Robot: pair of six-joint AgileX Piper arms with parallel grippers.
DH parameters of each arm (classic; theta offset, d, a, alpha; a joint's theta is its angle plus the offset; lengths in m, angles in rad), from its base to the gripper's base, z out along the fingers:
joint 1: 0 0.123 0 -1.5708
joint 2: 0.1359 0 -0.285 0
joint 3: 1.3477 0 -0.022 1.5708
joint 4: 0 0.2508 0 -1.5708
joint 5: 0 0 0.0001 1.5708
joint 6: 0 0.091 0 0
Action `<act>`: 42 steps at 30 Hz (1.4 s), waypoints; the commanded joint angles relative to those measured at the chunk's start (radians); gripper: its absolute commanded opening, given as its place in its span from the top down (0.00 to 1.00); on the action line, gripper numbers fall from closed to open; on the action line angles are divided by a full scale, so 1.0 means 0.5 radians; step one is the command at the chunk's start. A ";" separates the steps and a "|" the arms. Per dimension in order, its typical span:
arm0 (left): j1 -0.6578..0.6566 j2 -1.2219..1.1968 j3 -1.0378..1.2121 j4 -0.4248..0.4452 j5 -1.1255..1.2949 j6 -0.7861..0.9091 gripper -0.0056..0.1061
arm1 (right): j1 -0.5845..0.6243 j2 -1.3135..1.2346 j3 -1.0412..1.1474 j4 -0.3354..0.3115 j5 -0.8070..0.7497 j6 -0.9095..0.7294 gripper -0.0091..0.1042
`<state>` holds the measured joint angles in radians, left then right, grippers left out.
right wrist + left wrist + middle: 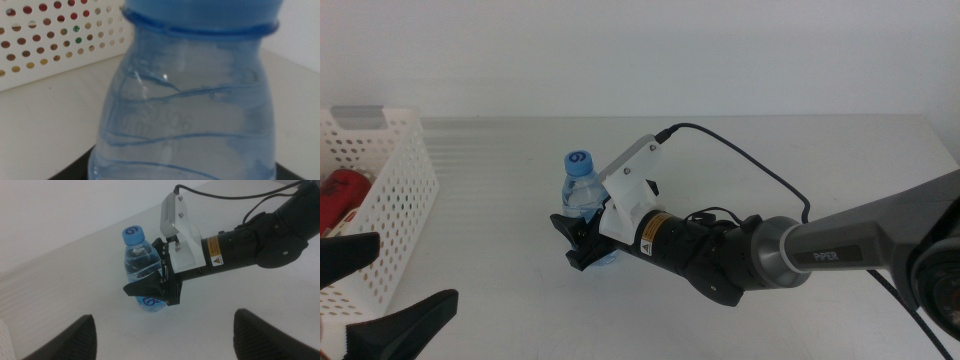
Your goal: Use arms to grab the bottles and put them into the dustbin to the left of the table.
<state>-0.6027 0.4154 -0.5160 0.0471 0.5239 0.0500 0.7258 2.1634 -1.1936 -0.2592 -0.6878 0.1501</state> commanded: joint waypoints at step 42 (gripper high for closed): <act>-0.007 0.012 -0.056 0.000 -0.150 -0.019 0.14 | -0.019 -0.768 0.702 -0.115 -0.314 0.055 0.26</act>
<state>-0.6027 0.4154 -0.5160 0.0471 0.5239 0.0500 0.7228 1.8707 -0.8614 -0.3287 -0.7653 0.1953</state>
